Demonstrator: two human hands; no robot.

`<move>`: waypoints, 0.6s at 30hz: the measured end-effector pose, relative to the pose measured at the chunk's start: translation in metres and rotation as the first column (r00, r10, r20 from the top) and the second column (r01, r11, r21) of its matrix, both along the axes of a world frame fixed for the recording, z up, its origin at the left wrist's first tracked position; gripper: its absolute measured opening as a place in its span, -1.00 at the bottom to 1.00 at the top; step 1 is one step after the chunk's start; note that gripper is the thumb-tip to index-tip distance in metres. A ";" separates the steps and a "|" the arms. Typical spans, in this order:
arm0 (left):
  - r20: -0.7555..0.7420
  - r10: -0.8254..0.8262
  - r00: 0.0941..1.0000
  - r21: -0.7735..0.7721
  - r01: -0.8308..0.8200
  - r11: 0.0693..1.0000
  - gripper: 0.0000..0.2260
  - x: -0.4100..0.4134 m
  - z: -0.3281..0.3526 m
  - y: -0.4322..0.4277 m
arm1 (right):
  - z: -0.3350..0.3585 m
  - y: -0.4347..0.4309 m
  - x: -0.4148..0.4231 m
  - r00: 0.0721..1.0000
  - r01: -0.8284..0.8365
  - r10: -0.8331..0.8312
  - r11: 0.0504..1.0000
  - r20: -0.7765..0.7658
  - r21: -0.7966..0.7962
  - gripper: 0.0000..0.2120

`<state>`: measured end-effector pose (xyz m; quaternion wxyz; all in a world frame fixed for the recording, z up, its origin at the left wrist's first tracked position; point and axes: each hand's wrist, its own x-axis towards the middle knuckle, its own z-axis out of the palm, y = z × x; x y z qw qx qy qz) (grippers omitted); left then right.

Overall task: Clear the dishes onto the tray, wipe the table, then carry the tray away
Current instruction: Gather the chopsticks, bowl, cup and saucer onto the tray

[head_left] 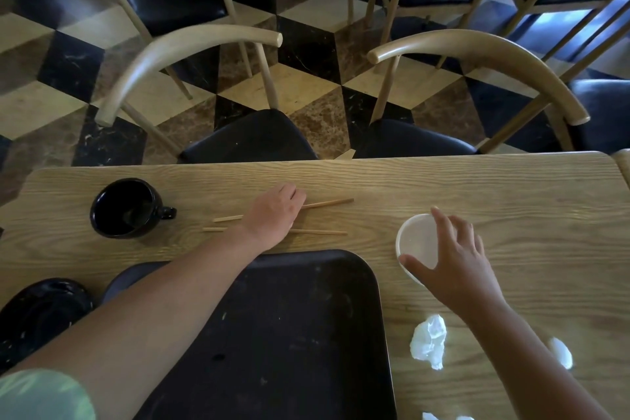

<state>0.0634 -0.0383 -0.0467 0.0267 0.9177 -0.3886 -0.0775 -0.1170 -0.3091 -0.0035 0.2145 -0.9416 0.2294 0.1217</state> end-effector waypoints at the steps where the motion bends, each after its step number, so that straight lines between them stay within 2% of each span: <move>1: -0.005 -0.004 1.000 0.013 0.004 1.000 -0.74 0.000 0.000 0.000 | 0.001 0.001 0.002 1.000 -0.019 0.018 1.000 -0.015 -0.022 0.02; 5: -0.023 0.005 1.000 0.034 -0.005 0.999 -0.73 0.000 0.003 -0.001 | 0.002 0.006 0.007 0.993 -0.100 0.095 0.992 -0.074 -0.077 0.08; 13: -0.050 0.065 0.997 0.069 -0.061 0.996 -0.97 -0.003 0.012 0.009 | 0.008 0.012 0.015 0.985 -0.123 0.109 0.987 -0.134 -0.103 0.01; 15: -0.065 0.064 0.996 0.053 -0.061 0.997 -0.96 -0.006 0.010 0.015 | 0.011 0.013 0.016 0.985 -0.122 0.109 0.988 -0.132 -0.092 -0.02; 18: -0.103 0.040 0.994 0.026 -0.037 0.999 -0.84 -0.010 0.006 0.023 | 0.016 0.016 0.014 0.983 -0.134 0.121 0.987 -0.137 -0.085 -0.03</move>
